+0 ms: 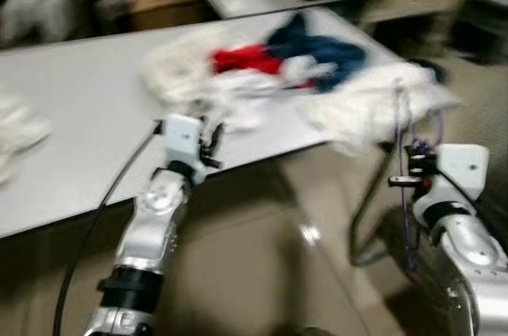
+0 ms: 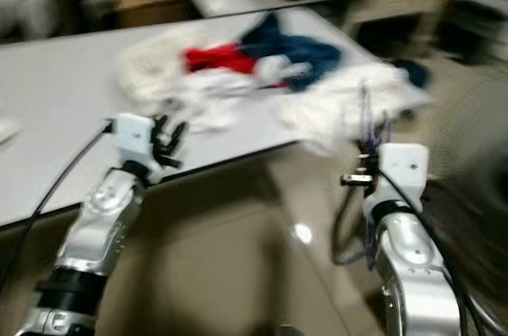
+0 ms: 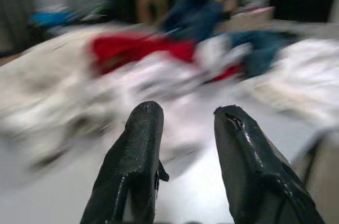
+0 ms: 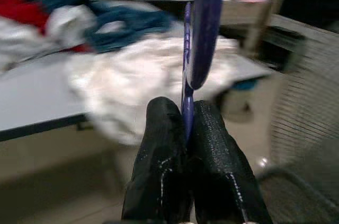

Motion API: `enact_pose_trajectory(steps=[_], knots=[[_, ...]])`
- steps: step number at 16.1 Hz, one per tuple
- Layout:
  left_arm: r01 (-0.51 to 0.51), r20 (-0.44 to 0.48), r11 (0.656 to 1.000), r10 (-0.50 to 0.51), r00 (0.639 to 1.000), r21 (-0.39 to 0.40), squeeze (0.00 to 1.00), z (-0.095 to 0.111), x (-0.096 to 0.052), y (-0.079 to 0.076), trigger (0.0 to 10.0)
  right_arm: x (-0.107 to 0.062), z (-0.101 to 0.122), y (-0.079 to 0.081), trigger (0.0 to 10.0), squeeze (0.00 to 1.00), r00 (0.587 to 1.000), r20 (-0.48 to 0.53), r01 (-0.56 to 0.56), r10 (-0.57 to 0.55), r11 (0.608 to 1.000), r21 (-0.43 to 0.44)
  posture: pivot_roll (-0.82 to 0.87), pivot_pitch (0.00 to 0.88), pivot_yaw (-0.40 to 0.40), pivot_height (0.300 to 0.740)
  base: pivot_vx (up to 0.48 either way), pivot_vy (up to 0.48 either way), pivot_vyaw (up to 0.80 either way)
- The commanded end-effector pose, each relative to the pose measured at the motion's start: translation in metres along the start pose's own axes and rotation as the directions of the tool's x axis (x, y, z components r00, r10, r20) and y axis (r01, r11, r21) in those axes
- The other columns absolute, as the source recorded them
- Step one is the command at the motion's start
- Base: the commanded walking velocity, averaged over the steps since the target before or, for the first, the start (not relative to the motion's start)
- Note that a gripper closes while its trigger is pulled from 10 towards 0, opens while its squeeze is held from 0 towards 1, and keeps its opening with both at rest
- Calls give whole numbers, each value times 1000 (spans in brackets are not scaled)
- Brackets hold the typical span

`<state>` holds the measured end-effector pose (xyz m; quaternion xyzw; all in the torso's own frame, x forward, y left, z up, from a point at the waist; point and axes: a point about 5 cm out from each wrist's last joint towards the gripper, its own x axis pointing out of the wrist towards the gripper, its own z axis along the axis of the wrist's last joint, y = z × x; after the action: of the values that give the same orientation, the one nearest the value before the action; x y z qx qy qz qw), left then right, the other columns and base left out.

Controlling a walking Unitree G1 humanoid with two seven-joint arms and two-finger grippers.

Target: Hang hanger

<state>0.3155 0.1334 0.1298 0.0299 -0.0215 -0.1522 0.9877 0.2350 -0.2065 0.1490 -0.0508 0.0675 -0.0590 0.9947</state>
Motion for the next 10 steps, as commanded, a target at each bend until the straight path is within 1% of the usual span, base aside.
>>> enact_pose_trajectory(steps=[1, 2, 5, 6, 7, 8, 10], knots=[[-15, 15, 1000, 15, 1000, 0, 63, 4, -2, 9, 10000, -1, 2, 10, 10000, 0, 999, -1, -43, 43, 998, 42, -88, 0, 27, 740, 0, 0, -800], [-4, 12, 1000, 4, 1000, -2, 67, 4, -1, 8, 10000, -1, 1, 10, 10000, 0, 999, -4, -45, 45, 998, 39, -90, 0, 28, 740, 270, 0, -800], [-1, 11, 1000, 1, 1000, -6, 67, 3, -1, 7, 10000, 0, 3, 10, 10000, 0, 998, 23, -54, 55, 998, -13, -92, 0, 31, 740, 280, 0, -800], [0, 7, 1000, 0, 1000, -4, 71, 3, -1, 6, 10000, 0, 2, 12, 10000, 0, 997, 34, -73, 75, 995, -68, -94, 0, 33, 740, 281, 0, 0], [0, 6, 1000, 0, 1000, -5, 67, 2, 0, 6, 10000, 0, 1, 14, 10000, 0, 995, 32, -88, 91, 992, -90, -92, 0, 32, 740, 281, 0, 0], [-1, 6, 1000, 1, 1000, -7, 67, 2, 0, 7, 10000, -1, -1, 16, 10000, 0, 994, 24, -104, 108, 988, -111, -92, 0, 32, 740, 277, 0, 0], [-2, 4, 1000, 2, 1000, -8, 71, 2, 0, 8, 10000, -2, -3, 18, 10000, 0, 993, 16, -112, 115, 987, -118, -93, 0, 33, 740, 281, 0, 0]])
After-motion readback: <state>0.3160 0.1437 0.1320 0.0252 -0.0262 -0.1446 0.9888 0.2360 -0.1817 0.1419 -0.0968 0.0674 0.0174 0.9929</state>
